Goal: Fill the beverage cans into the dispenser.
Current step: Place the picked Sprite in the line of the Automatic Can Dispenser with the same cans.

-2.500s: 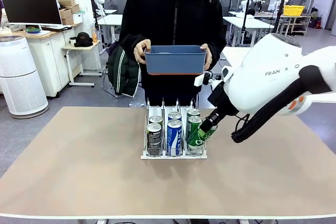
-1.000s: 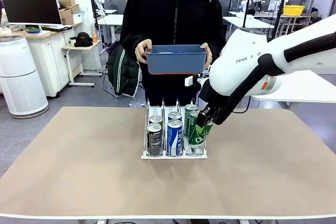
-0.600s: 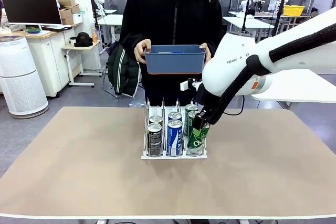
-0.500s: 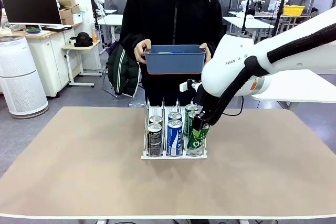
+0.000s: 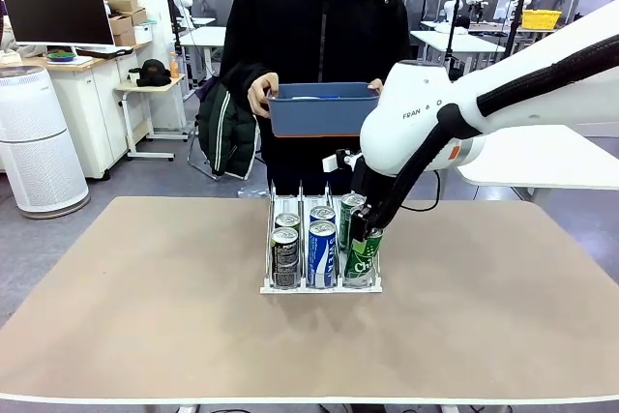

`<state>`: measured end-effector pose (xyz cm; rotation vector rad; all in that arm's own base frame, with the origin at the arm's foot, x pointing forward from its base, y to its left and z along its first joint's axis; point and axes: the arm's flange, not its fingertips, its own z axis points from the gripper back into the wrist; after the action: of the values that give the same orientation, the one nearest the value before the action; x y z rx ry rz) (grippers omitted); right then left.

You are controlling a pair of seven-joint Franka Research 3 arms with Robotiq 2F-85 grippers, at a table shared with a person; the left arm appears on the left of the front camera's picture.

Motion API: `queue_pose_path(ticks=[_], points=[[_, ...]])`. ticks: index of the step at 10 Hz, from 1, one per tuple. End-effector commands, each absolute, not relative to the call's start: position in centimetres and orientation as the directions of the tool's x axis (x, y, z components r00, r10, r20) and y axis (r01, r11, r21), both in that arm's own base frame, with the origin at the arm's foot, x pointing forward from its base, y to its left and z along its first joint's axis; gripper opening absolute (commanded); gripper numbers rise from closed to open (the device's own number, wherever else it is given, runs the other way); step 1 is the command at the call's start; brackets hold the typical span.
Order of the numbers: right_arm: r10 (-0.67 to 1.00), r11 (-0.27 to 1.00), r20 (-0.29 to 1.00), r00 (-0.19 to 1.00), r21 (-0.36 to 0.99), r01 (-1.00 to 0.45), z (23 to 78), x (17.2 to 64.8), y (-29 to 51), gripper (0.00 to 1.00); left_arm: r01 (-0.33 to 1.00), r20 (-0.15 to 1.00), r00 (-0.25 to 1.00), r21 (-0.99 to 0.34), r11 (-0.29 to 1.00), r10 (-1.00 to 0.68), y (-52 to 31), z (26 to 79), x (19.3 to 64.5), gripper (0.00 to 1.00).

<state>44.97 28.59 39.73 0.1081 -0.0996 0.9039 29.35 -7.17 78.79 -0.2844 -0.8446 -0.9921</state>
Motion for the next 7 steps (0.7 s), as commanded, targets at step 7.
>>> queue_pose_path(ticks=[7], points=[[0.704,0.659,0.286,0.651,0.079,-0.748,47.1,42.2,25.9,1.00,0.823,0.736,0.274,0.154,0.547,-0.619,-7.1,78.8,29.4,1.00]])
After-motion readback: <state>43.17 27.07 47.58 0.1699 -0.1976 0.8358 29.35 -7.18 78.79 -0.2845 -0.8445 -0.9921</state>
